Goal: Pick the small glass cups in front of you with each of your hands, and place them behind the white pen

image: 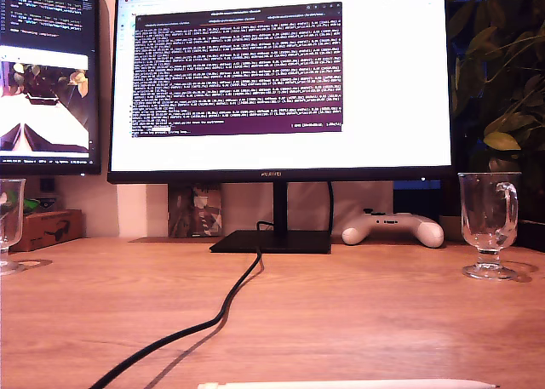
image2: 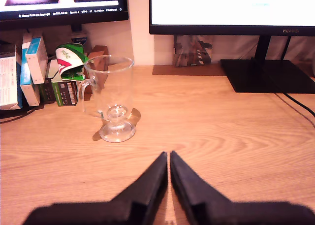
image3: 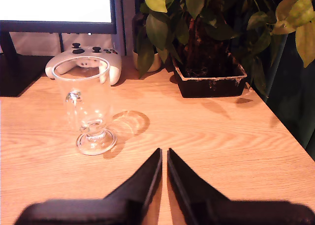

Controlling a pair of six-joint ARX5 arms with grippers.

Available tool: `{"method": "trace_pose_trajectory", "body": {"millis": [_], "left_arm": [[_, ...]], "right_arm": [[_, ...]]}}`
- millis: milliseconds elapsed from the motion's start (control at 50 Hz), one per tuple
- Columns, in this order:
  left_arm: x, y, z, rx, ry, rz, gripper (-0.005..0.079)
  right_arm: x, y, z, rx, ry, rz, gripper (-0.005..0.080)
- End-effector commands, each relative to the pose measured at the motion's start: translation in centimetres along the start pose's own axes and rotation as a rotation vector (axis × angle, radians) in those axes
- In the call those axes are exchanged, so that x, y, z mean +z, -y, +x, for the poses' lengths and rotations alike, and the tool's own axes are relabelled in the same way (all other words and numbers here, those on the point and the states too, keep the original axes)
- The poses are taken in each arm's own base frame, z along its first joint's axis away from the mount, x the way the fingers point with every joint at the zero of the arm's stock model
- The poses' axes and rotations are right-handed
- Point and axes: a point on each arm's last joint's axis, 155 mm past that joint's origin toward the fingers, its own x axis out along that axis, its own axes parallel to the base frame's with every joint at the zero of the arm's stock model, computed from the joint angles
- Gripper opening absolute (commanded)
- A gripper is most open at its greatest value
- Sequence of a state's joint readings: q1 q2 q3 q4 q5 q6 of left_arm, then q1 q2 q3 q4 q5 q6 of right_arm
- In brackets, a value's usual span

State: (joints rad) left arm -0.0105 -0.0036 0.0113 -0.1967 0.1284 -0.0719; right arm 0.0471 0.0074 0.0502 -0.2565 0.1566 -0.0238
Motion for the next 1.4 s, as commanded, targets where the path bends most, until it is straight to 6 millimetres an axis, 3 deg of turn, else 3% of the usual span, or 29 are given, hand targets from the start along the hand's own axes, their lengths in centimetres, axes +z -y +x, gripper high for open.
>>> {"method": "trace_pose_trajectory", "body": {"millis": [0, 100, 300, 420, 560, 680, 920, 1140, 1220, 1280, 1380], "left_arm": [[-1.8, -0.2, 0.3, 0.003, -0.038, -0.01, -0.0019], [-1.8, -0.1, 0.3, -0.002, -0.037, -0.02, -0.0018], [-1.1, 1.6, 0.2, -0.091, -0.017, -0.124, -0.0018], [2.8, 4.0, -0.4, -0.239, 0.11, -0.264, -0.0018], [8.2, 6.6, -2.6, -0.402, 0.292, -0.246, -0.0018], [10.8, 7.6, -4.0, -0.449, 0.304, -0.27, -0.0019], [11.5, 7.3, -3.2, -0.371, 0.088, -0.242, -0.0019], [11.8, 4.6, -0.6, -0.193, -0.091, -0.067, -0.0019], [12.5, 4.2, 0.2, -0.177, -0.11, -0.041, -0.0019], [12.8, 4.2, 1.0, -0.178, -0.126, -0.039, -0.0019], [13.2, 4.1, 1.9, -0.176, -0.148, -0.042, -0.0019]], "right_arm": [[-0.4, -0.5, 0.1, 0.028, -0.004, 0.131, -0.001], [-0.3, -2.4, 0.0, 0.127, -0.015, 0.321, -0.001], [0.9, -4.9, -0.7, 0.275, -0.021, 0.422, -0.001], [4.5, -6.1, -2.1, 0.374, 0.045, 0.47, -0.001], [9.5, -6.0, -4.4, 0.413, 0.132, 0.454, -0.001], [11.4, -6.3, -5.6, 0.426, 0.062, 0.446, -0.001], [10.2, -7.1, -4.4, 0.393, -0.318, 0.3, -0.001], [11.1, -7.2, -0.6, 0.335, -0.521, 0.211, -0.0011], [10.5, -7.5, 0.7, 0.321, -0.625, 0.21, -0.0008], [9.7, -7.7, 1.5, 0.308, -0.716, 0.208, 0.0057], [8.2, -8.1, 2.7, 0.29, -0.854, 0.204, 0.0341]]}}
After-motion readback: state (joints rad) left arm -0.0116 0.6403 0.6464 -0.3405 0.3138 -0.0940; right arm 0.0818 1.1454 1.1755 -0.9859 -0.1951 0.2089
